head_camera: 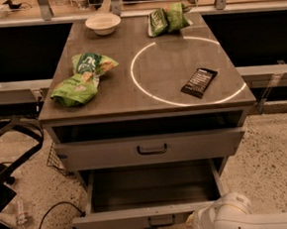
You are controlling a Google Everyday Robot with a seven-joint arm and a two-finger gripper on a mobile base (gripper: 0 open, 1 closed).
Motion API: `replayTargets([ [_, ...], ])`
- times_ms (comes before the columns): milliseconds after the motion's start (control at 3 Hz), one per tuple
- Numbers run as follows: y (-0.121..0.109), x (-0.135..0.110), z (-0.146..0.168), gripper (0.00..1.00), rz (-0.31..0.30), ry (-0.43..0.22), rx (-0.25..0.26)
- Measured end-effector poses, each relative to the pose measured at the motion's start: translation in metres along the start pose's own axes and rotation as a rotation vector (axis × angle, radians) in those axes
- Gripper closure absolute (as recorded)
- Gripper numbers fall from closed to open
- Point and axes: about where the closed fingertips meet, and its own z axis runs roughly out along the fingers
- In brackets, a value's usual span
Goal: Close middle drawer
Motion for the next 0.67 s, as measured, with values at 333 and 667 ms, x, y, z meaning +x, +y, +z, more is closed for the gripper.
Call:
replayTargets([
  [333, -0.020, -0.004, 0.008, 1.00, -0.011, 0.001, 0.011],
  [667, -0.053, -0.013, 0.018, 1.00, -0.040, 0.004, 0.031],
])
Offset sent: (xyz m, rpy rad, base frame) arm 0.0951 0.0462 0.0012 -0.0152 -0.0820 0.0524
